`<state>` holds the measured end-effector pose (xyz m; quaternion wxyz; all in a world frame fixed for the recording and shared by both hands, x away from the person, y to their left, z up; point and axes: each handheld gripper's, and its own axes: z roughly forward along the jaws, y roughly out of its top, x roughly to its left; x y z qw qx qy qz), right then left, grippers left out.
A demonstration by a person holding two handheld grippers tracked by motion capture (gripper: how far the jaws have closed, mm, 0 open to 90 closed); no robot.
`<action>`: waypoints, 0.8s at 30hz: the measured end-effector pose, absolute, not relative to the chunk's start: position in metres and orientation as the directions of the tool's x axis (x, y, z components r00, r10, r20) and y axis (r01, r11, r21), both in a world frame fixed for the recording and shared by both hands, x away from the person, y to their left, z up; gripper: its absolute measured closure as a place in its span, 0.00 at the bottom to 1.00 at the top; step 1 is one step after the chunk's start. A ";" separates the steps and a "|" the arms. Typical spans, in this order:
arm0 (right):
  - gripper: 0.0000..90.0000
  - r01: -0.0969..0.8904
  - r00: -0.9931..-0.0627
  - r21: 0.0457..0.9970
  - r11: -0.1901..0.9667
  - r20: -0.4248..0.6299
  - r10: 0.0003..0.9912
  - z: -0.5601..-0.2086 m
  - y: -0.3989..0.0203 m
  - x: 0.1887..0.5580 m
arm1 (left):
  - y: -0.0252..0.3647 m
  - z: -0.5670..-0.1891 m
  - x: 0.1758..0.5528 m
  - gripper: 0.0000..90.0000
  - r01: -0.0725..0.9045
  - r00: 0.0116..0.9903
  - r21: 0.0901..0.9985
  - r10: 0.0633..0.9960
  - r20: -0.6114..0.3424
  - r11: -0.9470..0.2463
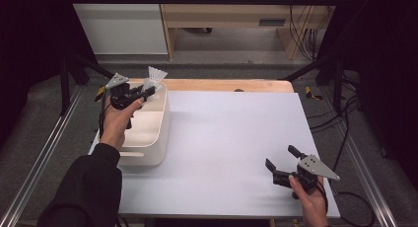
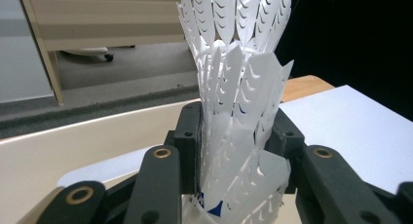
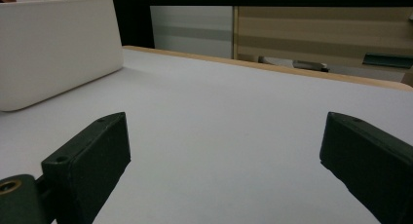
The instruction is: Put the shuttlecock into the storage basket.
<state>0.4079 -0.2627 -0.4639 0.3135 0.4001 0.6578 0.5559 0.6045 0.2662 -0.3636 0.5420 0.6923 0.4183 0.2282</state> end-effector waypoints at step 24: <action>0.05 0.176 -0.484 0.982 0.065 0.029 0.875 -0.464 -0.263 0.408 | 0.267 -0.374 0.607 0.71 0.415 0.529 0.902 0.838 -0.133 -0.118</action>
